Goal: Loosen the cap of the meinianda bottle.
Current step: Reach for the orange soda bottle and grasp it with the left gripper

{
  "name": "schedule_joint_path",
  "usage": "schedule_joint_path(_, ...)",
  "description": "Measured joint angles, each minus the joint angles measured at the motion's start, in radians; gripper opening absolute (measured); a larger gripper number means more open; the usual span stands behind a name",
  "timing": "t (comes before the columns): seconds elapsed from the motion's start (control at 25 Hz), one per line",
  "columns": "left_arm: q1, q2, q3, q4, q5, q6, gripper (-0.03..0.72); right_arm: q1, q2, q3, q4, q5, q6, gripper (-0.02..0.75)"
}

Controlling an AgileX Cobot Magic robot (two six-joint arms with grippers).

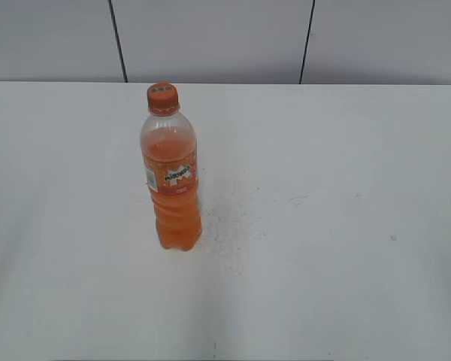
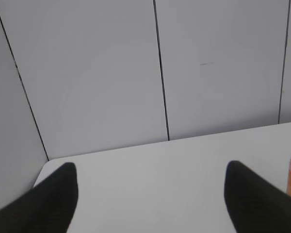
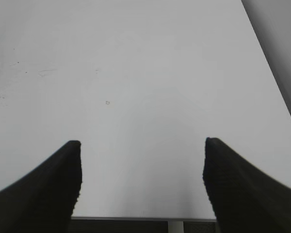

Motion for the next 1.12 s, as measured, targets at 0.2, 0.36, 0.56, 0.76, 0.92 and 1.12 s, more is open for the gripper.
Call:
schedule_joint_path(0.2,0.0,0.123,0.084,0.003,-0.242,0.0,0.561,0.0,0.0,0.0,0.0,0.0,0.0,0.585)
schedule_joint_path(0.36,0.0,0.247,0.112,0.003,-0.404,0.0,0.561,0.0,0.0,0.0,0.0,0.0,0.0,0.585)
schedule_joint_path(0.56,0.0,0.405,0.114,0.015,-0.58,0.0,0.561,0.0,0.0,0.0,0.0,0.0,0.0,0.585)
schedule_joint_path(0.76,0.0,0.529,0.114,0.014,-0.686,0.0,0.561,0.0,0.0,0.0,0.0,0.0,0.0,0.585)
schedule_joint_path(0.92,0.0,0.625,0.114,0.014,-0.744,-0.001,0.555,0.0,0.0,0.0,0.0,0.0,0.0,0.585)
schedule_joint_path(1.12,0.0,0.745,0.114,0.029,-0.759,-0.022,0.47,0.0,0.0,0.0,0.0,0.0,0.0,0.585)
